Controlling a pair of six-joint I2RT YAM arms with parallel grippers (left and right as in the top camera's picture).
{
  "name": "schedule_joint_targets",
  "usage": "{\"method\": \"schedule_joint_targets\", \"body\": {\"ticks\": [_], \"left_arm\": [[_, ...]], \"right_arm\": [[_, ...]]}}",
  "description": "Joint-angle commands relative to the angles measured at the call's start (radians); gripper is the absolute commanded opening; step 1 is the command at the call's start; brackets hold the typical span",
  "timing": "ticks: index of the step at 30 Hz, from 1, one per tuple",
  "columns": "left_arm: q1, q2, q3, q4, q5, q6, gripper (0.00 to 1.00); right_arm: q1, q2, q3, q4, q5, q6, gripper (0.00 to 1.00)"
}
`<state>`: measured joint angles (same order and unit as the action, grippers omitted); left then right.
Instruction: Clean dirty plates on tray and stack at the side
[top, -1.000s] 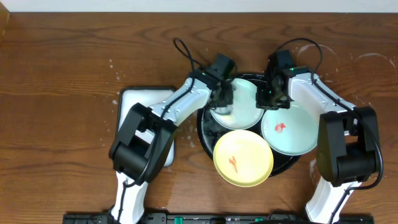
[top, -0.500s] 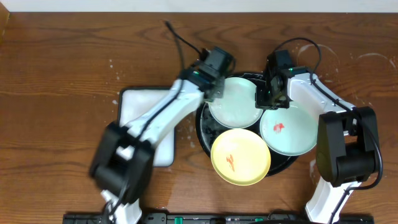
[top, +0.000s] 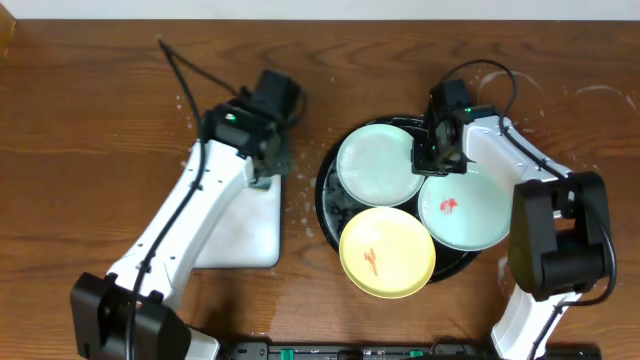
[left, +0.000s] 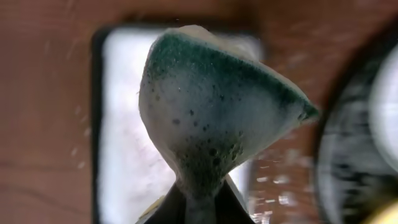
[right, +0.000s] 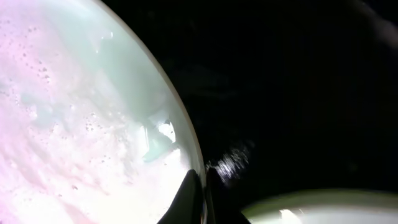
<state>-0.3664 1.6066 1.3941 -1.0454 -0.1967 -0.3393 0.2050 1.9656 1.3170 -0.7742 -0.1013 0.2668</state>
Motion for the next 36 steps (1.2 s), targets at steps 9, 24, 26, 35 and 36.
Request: {"method": "schedule_joint_targets", "body": {"ticks": [9,24,26,35,36], "left_arm": [[0.220,0.008,-0.215,0.076,0.158,-0.043,0.17],[0.242,0.008,-0.218,0.079,0.163,-0.043,0.72],[0.242,0.008,-0.218,0.079,0.163,-0.043,0.78],[0.242,0.008,-0.218,0.079,0.163,-0.043,0.80],[0.242,0.008,-0.218,0.079,0.163,-0.043,0.80]], "right_arm": [[0.127,-0.382,0.031,-0.097,0.481,-0.021,0.01],[0.464,-0.454,0.031,-0.125,1.044,-0.101,0.01],[0.493,-0.454,0.031,-0.124,1.071,-0.106,0.01],[0.593,-0.454,0.031,-0.124,1.218,-0.108,0.01],[0.606,-0.454,0.031,-0.124,1.238,-0.117,0.01]]}}
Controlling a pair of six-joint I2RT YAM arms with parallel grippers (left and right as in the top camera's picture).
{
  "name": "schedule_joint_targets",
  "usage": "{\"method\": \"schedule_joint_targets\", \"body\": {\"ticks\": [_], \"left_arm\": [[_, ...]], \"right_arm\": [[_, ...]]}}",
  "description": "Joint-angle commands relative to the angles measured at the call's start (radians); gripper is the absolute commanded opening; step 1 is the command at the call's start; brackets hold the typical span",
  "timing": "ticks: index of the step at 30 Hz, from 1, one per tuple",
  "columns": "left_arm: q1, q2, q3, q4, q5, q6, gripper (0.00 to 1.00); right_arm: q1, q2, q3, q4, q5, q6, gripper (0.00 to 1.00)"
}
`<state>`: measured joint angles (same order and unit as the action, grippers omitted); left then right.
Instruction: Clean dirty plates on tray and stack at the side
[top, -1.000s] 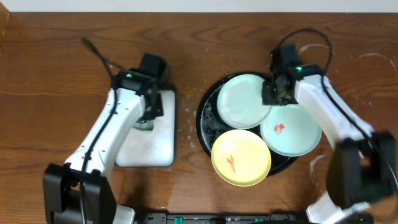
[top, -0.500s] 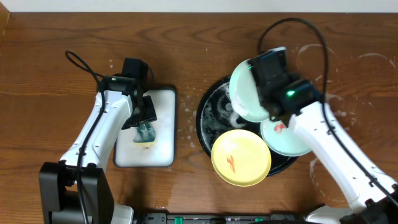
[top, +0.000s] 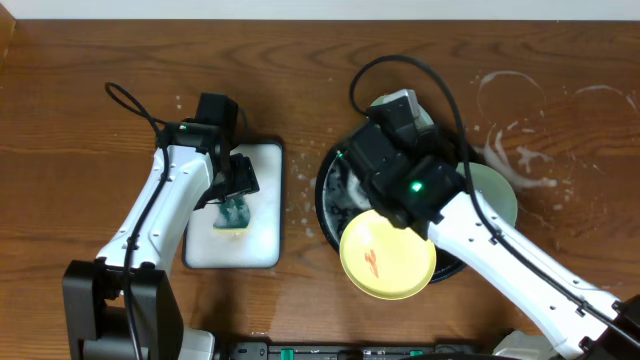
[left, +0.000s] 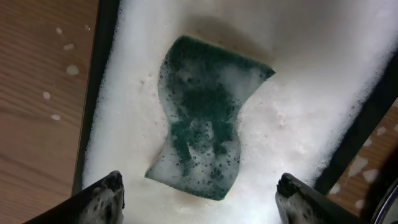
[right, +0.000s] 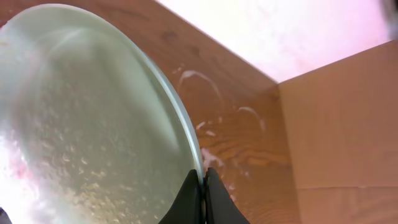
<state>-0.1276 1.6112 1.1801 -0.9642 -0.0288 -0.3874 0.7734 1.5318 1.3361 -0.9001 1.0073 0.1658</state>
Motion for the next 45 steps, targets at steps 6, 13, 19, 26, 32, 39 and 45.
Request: {"method": "schedule_joint_targets", "body": {"ticks": [6,13,19,26,32,39,45], "left_arm": [[0.003,0.003,-0.004,-0.002,-0.005,0.005,0.80],[0.003,0.003,-0.004,-0.002,-0.005,0.005,0.80],[0.003,0.003,-0.004,-0.002,-0.005,0.005,0.80],[0.003,0.003,-0.004,-0.002,-0.005,0.005,0.80],[0.003,0.003,-0.004,-0.002,-0.005,0.005,0.80],[0.003,0.003,-0.004,-0.002,-0.005,0.005,0.80],[0.003,0.003,-0.004,-0.002,-0.005,0.005,0.80]], "right_arm": [[0.106,-0.021,0.012,0.002,0.192,-0.090,0.01],[0.143,-0.021,0.012,-0.002,0.208,-0.093,0.01],[0.144,-0.021,0.012,-0.002,0.209,-0.094,0.01],[0.144,-0.021,0.012,-0.001,0.209,-0.097,0.01],[0.143,-0.021,0.012,0.000,0.208,-0.097,0.01],[0.142,-0.021,0.012,0.002,0.220,-0.097,0.01],[0.127,-0.021,0.012,0.007,0.223,-0.096,0.01]]}}
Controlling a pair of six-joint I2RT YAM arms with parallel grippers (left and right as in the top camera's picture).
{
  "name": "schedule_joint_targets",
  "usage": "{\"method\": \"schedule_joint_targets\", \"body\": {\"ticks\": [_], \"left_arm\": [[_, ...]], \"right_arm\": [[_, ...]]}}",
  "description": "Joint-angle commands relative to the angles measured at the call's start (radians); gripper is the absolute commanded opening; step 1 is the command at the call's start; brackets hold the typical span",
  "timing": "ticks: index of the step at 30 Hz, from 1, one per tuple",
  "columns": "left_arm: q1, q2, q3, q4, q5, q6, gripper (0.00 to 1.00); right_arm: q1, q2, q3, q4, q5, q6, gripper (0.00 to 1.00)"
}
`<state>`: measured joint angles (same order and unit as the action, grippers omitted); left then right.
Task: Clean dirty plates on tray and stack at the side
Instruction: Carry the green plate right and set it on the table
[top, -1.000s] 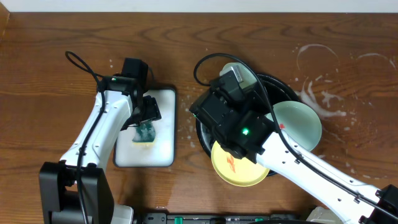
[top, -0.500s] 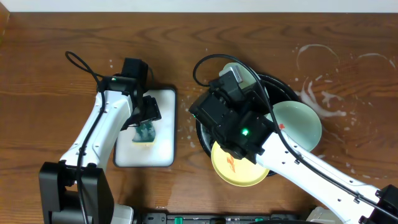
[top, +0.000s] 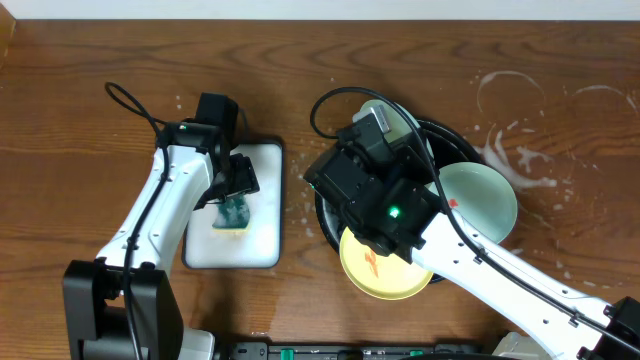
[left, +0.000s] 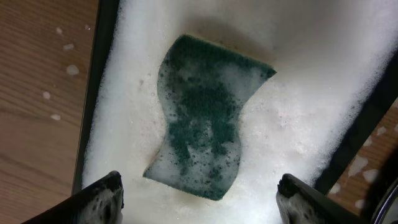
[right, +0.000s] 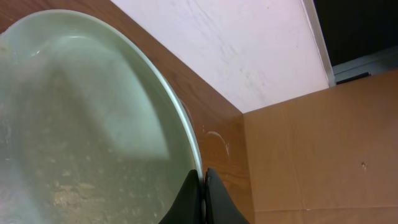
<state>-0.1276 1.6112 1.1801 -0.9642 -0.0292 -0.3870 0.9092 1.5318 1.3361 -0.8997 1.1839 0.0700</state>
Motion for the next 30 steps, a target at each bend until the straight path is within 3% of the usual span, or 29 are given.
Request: {"method": "schedule_joint_targets", "body": {"ticks": [1,30], "left_arm": [[0.003,0.003,-0.004,-0.002,-0.005,0.005,0.80],[0.003,0.003,-0.004,-0.002,-0.005,0.005,0.80]], "right_arm": [[-0.016,-0.021,0.012,0.010,0.046,0.000,0.01],[-0.045,-0.021,0.012,0.029,0.011,0.048,0.01]]}}
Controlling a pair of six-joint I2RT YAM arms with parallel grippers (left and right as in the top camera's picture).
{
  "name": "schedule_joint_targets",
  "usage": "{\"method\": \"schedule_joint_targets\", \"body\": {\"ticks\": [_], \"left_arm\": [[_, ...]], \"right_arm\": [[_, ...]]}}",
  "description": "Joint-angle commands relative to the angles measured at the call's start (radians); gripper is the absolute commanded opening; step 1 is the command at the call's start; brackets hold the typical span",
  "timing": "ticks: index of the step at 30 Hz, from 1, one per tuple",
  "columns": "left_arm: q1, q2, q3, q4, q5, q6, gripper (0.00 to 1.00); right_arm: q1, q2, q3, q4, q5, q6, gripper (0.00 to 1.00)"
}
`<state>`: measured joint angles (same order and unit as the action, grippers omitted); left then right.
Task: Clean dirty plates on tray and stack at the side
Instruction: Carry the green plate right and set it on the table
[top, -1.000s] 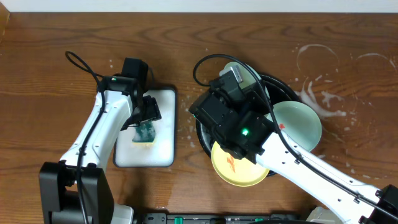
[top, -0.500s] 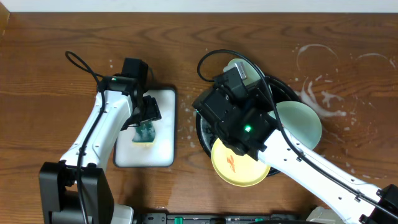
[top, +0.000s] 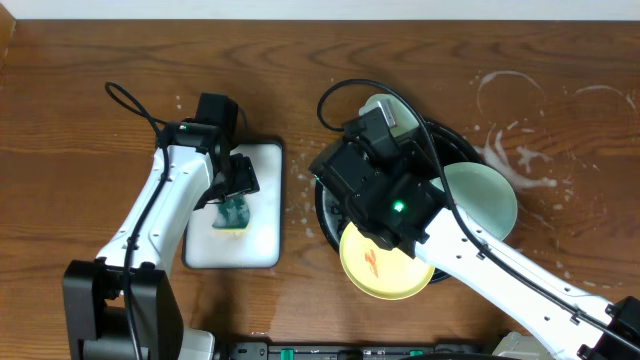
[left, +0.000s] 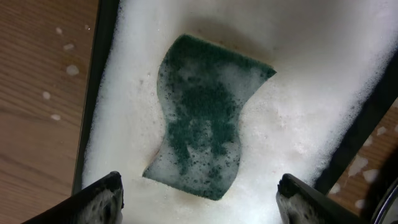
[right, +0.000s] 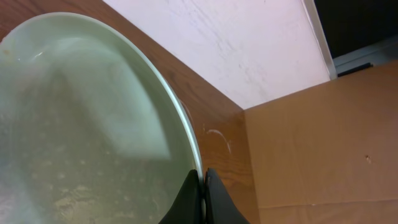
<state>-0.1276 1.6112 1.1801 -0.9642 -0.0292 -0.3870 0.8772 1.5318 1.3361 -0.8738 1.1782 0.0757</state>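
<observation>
My right gripper (right: 202, 186) is shut on the rim of a pale green plate (right: 93, 124). The plate is held tilted high above the black round tray (top: 322, 205), and only its edge (top: 383, 106) shows past the arm in the overhead view. On the tray lie a yellow plate (top: 380, 270) with a red stain and a second pale green plate (top: 490, 200). A green sponge (left: 202, 124) lies in the foam of the white soap tray (top: 250, 245). Above it my left gripper (left: 199, 186) stands open, its foamy fingers on either side.
Soapy smears and ring marks (top: 515, 150) wet the wooden table at the back right. In the right wrist view a cardboard box (right: 323, 155) and a white wall (right: 236, 43) stand beyond the table. The right arm (top: 400, 205) covers much of the tray.
The right arm has shifted a little to the right over the tray, with the plate still in its grip. The left gripper and the sponge are unchanged.
My left gripper first held the sponge beside the soap tray, while my right was shut on the rim of a green plate lying in the black tray. Then the sponge lay in the foam, the left gripper was open, and the plate was raised. It now stays held high.
</observation>
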Motion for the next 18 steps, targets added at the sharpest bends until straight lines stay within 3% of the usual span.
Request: {"method": "schedule_joint_targets", "body": {"ticks": [1,18], "left_arm": [[0.003,0.003,-0.004,-0.002,-0.004,0.005,0.80],[0.003,0.003,-0.004,-0.002,-0.005,0.005,0.80]], "right_arm": [[-0.016,-0.021,0.012,0.003,0.016,0.043,0.01],[-0.023,-0.021,0.012,0.003,-0.009,0.042,0.01]]}}
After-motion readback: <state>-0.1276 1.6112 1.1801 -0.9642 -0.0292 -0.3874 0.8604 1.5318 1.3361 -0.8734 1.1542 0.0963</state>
